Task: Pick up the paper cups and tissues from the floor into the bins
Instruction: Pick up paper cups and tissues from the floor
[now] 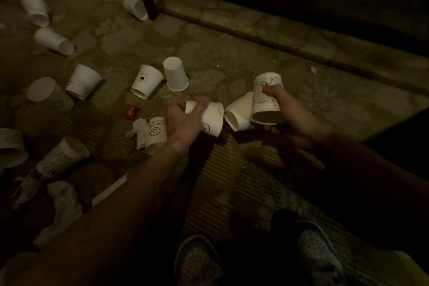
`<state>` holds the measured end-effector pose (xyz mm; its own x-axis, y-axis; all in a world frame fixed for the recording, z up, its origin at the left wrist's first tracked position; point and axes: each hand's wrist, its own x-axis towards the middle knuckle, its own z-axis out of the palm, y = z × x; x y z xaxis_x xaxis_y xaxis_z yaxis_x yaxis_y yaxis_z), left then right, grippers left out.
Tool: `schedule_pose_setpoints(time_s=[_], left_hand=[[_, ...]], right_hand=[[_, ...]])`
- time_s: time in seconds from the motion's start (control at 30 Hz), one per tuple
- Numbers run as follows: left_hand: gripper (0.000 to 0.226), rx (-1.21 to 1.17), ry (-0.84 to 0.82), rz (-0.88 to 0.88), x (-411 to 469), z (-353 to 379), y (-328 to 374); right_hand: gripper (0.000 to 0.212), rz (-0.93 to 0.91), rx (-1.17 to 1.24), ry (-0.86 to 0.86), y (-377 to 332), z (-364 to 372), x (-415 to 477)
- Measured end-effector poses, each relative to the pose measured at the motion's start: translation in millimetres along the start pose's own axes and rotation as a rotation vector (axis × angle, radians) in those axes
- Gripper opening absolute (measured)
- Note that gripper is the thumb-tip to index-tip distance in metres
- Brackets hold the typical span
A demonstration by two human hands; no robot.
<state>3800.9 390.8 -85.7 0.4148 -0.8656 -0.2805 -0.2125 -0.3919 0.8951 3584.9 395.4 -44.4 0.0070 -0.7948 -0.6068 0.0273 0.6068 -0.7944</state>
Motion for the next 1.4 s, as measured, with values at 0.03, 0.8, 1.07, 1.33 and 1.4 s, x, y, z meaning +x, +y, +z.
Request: schedule_pose_setpoints(time_s=[0.03,0.8,1.07,1.33,1.4], left_hand=[[0.033,-0.06,-0.017,0.025,-3.8,-1.0,16.5],[0.031,0.753,-1.006,1.107,-249.3,177.2,221.9],[0.025,1.074,-1.182,1.172,-237.5,200.3,171.7],[0.028,1.025,-0.978,1.321,-227.3,168.7,217.3],[0.028,1.016,-0.844,1.338,-217.8,142.2,242.0]], right_hand=[[0.049,-0.057,0.003,0.011,-13.5,-2.8,-12.4],[0.052,-0.171,-0.462,0.402,-46.0,-240.9,-268.3],[0.054,0.116,-0.827,0.239,0.6,-252.9,-221.3],[0.006,-0.311,-0.942,0.387,-33.0,-227.2,-225.9],[0.007,-0.556,-0.86,0.411,-51.1,-200.3,-227.7]])
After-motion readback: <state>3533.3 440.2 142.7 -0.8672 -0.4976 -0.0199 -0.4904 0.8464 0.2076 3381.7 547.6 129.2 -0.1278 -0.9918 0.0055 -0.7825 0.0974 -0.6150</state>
